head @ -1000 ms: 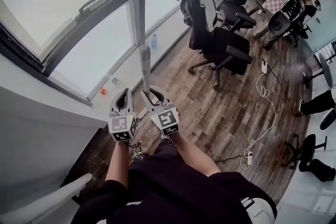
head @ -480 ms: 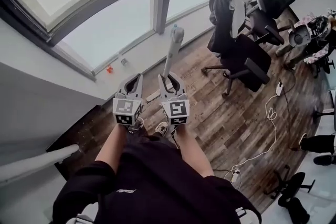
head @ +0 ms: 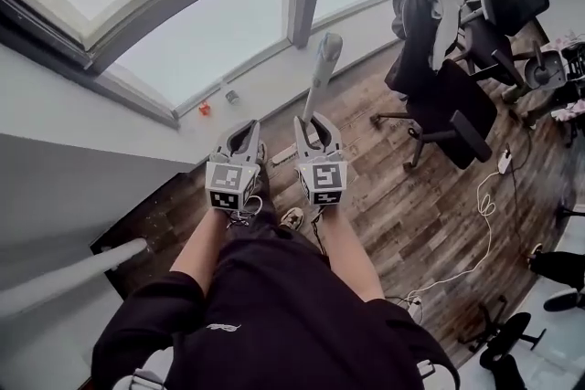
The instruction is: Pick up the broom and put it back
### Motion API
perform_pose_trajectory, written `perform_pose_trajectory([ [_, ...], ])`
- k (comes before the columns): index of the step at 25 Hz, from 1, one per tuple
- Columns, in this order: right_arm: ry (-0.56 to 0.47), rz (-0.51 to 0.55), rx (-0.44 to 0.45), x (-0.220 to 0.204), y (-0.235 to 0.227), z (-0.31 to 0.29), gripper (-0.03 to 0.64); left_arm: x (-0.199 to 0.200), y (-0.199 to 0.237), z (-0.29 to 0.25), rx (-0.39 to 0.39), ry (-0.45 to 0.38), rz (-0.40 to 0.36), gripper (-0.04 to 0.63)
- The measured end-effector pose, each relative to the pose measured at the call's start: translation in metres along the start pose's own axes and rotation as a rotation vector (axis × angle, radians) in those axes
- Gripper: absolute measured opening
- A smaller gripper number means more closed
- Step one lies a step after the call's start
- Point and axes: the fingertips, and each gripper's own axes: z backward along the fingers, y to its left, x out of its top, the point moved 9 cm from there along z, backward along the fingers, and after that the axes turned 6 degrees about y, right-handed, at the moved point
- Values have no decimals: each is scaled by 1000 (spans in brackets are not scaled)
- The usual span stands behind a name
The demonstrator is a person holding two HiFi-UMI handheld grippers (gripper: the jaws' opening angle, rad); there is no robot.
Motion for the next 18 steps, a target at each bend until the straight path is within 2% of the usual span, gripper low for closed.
perform_pose_trajectory([
  [8,52,-14,-9,-4,-30,-56,101,3,35,-65,-29,69,29,0],
  [12,73,-3,-2,-9,-43,-93,101,5,52,-99,-42,73,24,0],
  [18,119,17,20,-29,-54,-161,101,-11,94,-139,-20,81,70,1],
])
